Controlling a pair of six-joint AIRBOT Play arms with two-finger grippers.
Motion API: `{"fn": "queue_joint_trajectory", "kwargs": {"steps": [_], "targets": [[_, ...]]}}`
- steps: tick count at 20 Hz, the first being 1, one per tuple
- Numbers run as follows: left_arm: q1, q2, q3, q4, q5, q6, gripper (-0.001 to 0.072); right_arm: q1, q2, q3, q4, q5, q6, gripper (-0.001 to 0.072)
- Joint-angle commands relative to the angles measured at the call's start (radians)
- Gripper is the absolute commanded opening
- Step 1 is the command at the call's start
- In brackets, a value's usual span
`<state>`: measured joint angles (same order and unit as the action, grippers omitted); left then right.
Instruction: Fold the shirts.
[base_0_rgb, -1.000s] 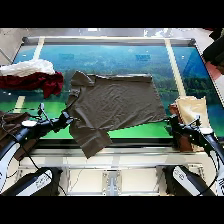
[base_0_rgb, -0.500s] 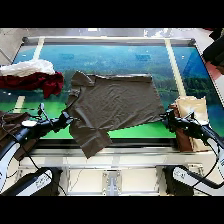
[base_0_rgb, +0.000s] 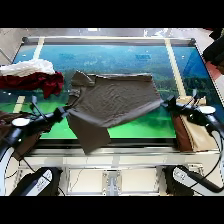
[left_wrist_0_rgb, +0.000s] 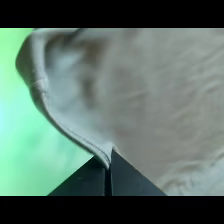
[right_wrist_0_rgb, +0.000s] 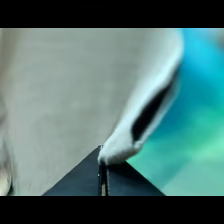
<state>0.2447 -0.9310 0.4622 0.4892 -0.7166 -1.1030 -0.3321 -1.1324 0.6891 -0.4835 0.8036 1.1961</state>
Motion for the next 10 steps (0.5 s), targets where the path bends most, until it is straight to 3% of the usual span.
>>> {"fn": "queue_joint_trajectory", "kwargs": {"steps": [1, 3, 4, 7, 10], "targets": [[0.084, 0.246, 0.093, 0.008, -0.020, 0.089, 0.0010, 0.002, 0.188, 0.193, -0.132, 0.253, -0.162, 0.0010], [0.146, 0.445, 0.168, 0.008, -0.035, 0.201, 0.0010, 0.002, 0.328, 0.314, -0.240, 0.375, -0.148, 0.0010], [0.184, 0.543, 0.216, 0.008, -0.032, 0.198, 0.0010, 0.002, 0.401, 0.372, -0.268, 0.410, -0.119, 0.0010], [0.334, 0.689, 0.425, 0.150, -0.047, -0.001, 0.0009, 0.002, 0.568, 0.549, -0.304, 0.389, -0.079, 0.0009], [0.439, 0.618, 0.734, 0.299, -0.236, -0.024, 0.0009, 0.002, 0.586, 0.806, -0.406, 0.341, -0.055, 0.0006]]}}
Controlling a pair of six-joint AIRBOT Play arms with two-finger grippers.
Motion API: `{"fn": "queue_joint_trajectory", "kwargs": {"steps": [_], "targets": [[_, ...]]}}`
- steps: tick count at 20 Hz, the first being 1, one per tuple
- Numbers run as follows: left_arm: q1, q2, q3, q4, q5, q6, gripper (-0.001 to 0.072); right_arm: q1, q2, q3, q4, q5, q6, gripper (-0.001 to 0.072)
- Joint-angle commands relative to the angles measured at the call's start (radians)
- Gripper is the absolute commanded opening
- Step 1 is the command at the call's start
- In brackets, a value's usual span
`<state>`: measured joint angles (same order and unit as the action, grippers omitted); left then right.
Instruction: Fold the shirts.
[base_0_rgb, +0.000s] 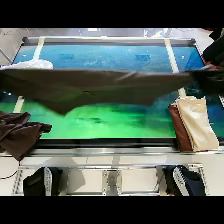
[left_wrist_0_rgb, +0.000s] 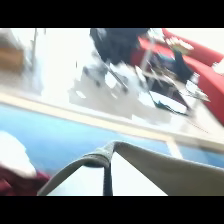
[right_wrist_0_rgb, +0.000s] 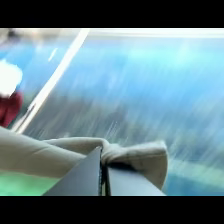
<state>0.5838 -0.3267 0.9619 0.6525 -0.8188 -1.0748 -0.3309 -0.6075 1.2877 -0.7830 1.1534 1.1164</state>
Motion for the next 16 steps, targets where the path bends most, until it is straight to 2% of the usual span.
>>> {"fn": "queue_joint_trajectory", "kwargs": {"steps": [1, 3, 5, 8, 12, 16], "targets": [[0.112, -0.035, 0.323, 0.123, -0.198, -0.052, 0.0008, 0.001, 0.034, 0.287, -0.140, -0.008, 0.025, 0.0006], [0.110, -0.149, 0.437, 0.002, -0.314, -0.052, 0.0009, 0.001, -0.038, 0.402, -0.166, 0.007, 0.025, 0.0006], [0.109, -0.256, 0.442, -0.129, -0.424, -0.040, 0.0008, 0.001, -0.119, 0.430, -0.162, 0.033, 0.053, 0.0006], [0.064, -0.428, 0.442, -0.139, -0.537, -0.040, 0.0007, 0.002, -0.300, 0.430, -0.152, 0.185, 0.085, 0.0007], [-0.177, -0.669, 0.432, 0.142, -0.542, -0.077, 0.0009, 0.018, -0.548, 0.377, -0.114, 0.272, 0.087, 0.0008], [-0.400, -0.980, 0.397, 0.329, -0.501, -0.082, 0.0009, 0.099, -0.772, 0.300, -0.134, 0.194, 0.068, 0.0009]]}}
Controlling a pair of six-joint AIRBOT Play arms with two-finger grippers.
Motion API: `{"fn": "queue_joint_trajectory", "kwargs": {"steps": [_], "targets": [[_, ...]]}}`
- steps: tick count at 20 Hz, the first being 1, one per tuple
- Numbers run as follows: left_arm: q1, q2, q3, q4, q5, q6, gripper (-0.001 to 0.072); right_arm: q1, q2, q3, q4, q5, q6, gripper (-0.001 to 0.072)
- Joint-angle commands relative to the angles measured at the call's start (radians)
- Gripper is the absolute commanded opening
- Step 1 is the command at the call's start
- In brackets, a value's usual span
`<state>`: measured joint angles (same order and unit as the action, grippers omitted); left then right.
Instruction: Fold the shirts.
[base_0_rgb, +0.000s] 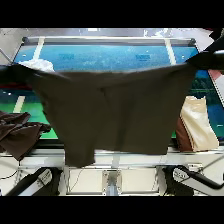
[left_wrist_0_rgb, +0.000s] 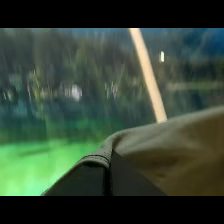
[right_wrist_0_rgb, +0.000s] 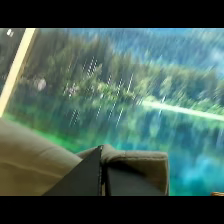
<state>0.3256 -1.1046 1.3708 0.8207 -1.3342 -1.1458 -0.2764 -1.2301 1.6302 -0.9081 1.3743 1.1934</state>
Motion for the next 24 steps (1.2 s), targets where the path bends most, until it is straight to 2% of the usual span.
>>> {"fn": "queue_joint_trajectory", "kwargs": {"steps": [1, 5, 8, 11, 15, 18, 20, 24], "targets": [[-0.169, -0.278, -0.011, 0.187, 0.077, -0.012, 0.0009, 0.071, -0.209, -0.055, -0.027, -0.072, -0.009, 0.0009], [-0.188, -0.493, -0.010, 0.200, 0.522, -0.157, 0.0009, 0.136, -0.400, -0.058, -0.042, -0.298, -0.002, 0.0008], [-0.180, -0.525, -0.010, 0.201, 0.679, -0.163, 0.0009, 0.136, -0.475, -0.058, -0.042, -0.430, 0.029, 0.0008], [-0.178, -0.518, -0.009, 0.201, 0.657, -0.163, 0.0010, 0.133, -0.489, -0.057, -0.055, -0.412, 0.029, 0.0008], [-0.158, -0.475, -0.010, 0.214, 0.587, -0.144, 0.0009, 0.133, -0.471, -0.056, -0.129, -0.312, 0.055, 0.0008], [-0.149, -0.450, -0.012, 0.305, 0.412, -0.145, 0.0009, 0.143, -0.468, -0.072, -0.143, -0.259, 0.056, 0.0008], [-0.152, -0.450, -0.036, 0.364, 0.324, -0.145, 0.0009, 0.166, -0.467, -0.114, -0.144, -0.263, 0.055, 0.0008], [-0.151, -0.450, -0.109, 0.374, 0.290, -0.145, 0.0009, 0.190, -0.467, -0.196, -0.151, -0.316, 0.063, 0.0008]]}}
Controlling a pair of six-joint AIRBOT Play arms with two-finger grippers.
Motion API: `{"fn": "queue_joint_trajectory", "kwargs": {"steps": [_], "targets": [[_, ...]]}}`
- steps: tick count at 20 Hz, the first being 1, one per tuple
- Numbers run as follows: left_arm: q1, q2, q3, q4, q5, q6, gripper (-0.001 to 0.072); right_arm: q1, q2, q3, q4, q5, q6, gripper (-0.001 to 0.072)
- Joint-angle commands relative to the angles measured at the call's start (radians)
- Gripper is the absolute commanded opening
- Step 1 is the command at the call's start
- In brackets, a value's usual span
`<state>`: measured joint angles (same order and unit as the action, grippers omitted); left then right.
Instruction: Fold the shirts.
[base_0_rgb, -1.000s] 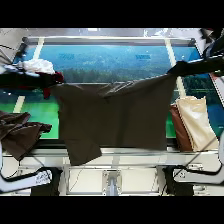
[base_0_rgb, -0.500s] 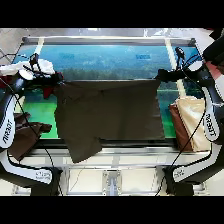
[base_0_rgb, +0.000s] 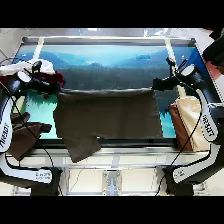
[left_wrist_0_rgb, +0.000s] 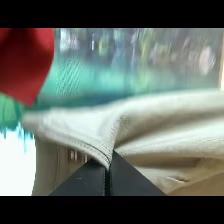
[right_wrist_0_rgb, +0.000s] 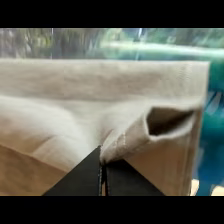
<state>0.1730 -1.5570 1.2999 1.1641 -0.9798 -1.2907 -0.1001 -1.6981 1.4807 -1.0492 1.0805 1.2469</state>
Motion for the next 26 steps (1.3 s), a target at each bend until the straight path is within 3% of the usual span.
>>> {"fn": "queue_joint_trajectory", "kwargs": {"steps": [1, 9, 10, 11, 12, 15, 17, 22, 24, 26], "targets": [[0.001, 0.003, -0.047, 0.041, -0.069, 0.000, 0.0009, 0.010, 0.001, -0.050, -0.030, -0.029, 0.030, 0.0008], [0.001, -0.002, -0.078, 0.085, -0.080, -0.005, 0.0013, 0.010, 0.000, -0.050, -0.087, 0.013, 0.065, 0.0014], [0.001, -0.002, -0.078, 0.084, -0.079, -0.004, 0.0142, 0.010, 0.001, -0.050, -0.088, 0.062, 0.070, 0.0072], [0.002, 0.000, -0.076, 0.081, -0.079, -0.004, 0.0467, 0.008, 0.005, -0.050, -0.095, 0.124, 0.069, 0.0213], [0.006, 0.008, -0.075, 0.077, -0.080, -0.005, 0.0720, 0.006, 0.016, -0.049, -0.111, 0.183, 0.070, 0.0316], [0.047, 0.126, -0.075, 0.011, -0.088, -0.019, 0.0701, -0.019, 0.118, -0.048, -0.215, 0.341, 0.070, 0.0321], [0.094, 0.265, -0.098, 0.018, -0.161, -0.018, 0.0701, -0.064, 0.240, -0.055, -0.293, 0.407, 0.069, 0.0323], [0.212, 0.592, -0.515, 0.024, -0.342, -0.036, 0.0701, -0.206, 0.532, -0.301, -0.250, 0.313, 0.069, 0.0343], [0.220, 0.631, -0.637, 0.023, -0.422, -0.117, 0.0700, -0.225, 0.558, -0.345, -0.244, 0.290, 0.069, 0.0347], [0.219, 0.625, -0.721, -0.003, -0.455, -0.137, 0.0699, -0.224, 0.557, -0.344, -0.221, 0.259, 0.068, 0.0347]]}}
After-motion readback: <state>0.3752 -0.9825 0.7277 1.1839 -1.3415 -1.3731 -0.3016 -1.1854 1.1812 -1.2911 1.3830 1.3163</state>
